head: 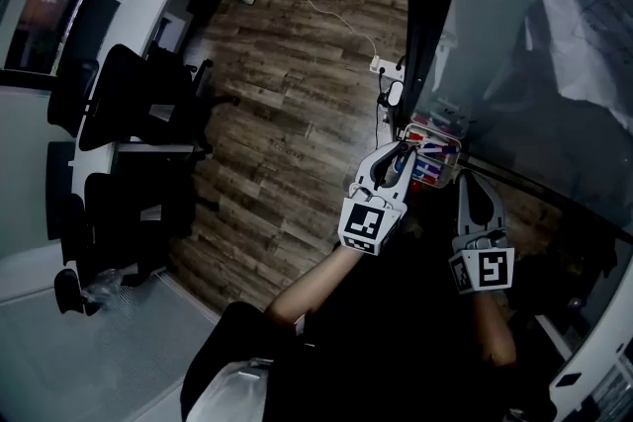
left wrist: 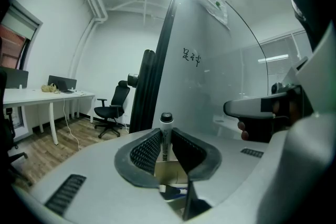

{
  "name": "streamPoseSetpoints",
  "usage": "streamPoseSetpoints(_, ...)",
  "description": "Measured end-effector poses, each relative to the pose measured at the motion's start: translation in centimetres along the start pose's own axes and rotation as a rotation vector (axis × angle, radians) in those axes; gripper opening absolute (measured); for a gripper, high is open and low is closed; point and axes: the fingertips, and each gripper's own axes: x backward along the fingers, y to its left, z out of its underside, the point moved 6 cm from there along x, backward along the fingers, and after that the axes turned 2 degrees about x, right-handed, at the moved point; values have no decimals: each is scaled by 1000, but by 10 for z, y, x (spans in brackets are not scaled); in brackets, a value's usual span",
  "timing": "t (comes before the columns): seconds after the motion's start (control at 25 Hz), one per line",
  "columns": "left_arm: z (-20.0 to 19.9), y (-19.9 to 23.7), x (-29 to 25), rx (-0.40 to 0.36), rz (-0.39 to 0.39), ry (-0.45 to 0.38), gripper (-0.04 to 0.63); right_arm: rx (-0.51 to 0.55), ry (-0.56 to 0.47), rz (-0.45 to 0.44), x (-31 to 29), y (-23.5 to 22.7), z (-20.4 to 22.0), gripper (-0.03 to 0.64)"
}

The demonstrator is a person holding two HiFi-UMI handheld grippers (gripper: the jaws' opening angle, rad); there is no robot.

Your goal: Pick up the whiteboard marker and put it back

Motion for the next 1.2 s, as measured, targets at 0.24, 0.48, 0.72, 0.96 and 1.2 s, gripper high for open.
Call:
streamPoseSetpoints(0.24, 5, 7, 2, 25, -18, 30, 75, -7, -9, -3, 0, 2, 0, 11)
streamPoseSetpoints(0.48, 4, 10, 2, 37, -22, 30, 75, -2, -9, 2, 1, 3, -2, 12)
streamPoseSetpoints(0.72, 6, 10, 1, 38, -21, 37, 98, 1, -17, -3, 0, 4, -4, 12)
streamPoseSetpoints(0.96, 6, 11, 1, 41, -31, 37, 107, -9, -9, 3, -1, 4, -3, 12)
streamPoseSetpoints(1.2, 8, 13, 2, 48, -39, 50, 112, -4, -10, -16, -3, 5, -2, 12)
